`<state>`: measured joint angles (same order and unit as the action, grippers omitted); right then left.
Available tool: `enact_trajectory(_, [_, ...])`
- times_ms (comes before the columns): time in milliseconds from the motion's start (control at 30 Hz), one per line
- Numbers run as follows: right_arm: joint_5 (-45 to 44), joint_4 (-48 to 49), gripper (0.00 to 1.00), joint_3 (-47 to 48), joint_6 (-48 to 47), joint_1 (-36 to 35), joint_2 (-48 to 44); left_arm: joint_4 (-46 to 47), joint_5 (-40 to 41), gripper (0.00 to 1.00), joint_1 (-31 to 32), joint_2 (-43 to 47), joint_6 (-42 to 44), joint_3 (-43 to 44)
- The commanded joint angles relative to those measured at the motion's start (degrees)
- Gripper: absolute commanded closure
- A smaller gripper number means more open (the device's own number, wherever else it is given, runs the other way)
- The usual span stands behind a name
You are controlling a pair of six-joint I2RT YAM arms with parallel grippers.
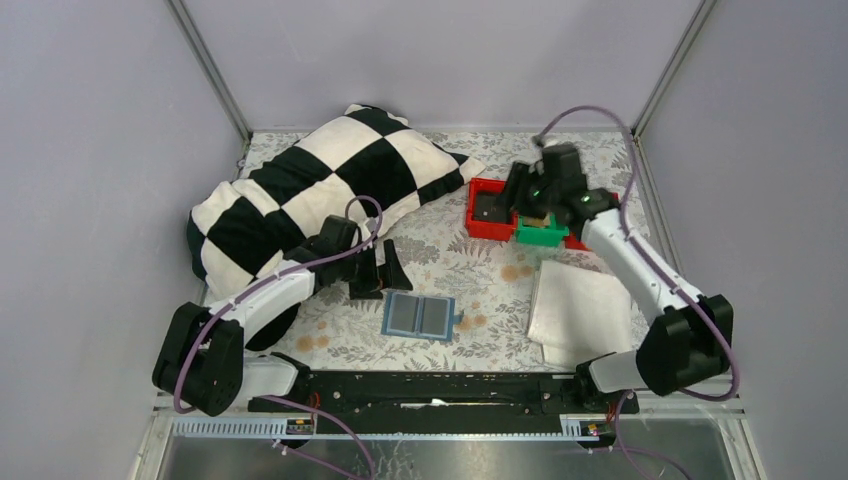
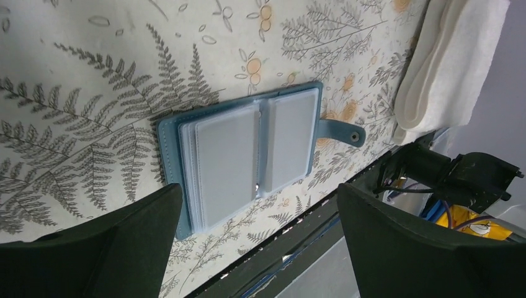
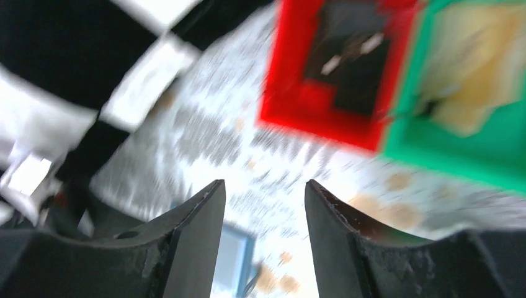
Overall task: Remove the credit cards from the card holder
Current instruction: Remove the credit card from the card holder.
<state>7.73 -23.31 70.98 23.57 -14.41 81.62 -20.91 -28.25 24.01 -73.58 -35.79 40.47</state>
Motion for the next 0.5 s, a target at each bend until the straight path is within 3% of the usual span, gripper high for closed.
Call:
enact_trajectory(0, [1.8,5.3,0.42,-11.0,10.7,-11.7,-4.5,7.6,-3.3,0.02,0.4,2.0,-3.2,-4.3])
enact_trajectory(167, [2.6,10.3,0.41,-21.9,17.4,-19.3,-7.2,10.6,-1.7,0.02,3.7,2.2,-6.1,-7.9])
enact_trajectory(467, [1.0,9.1,0.36,-31.0,18.4,-19.9,-10.3,15.6,-2.1,0.05,6.7,2.5,-9.8,-10.2])
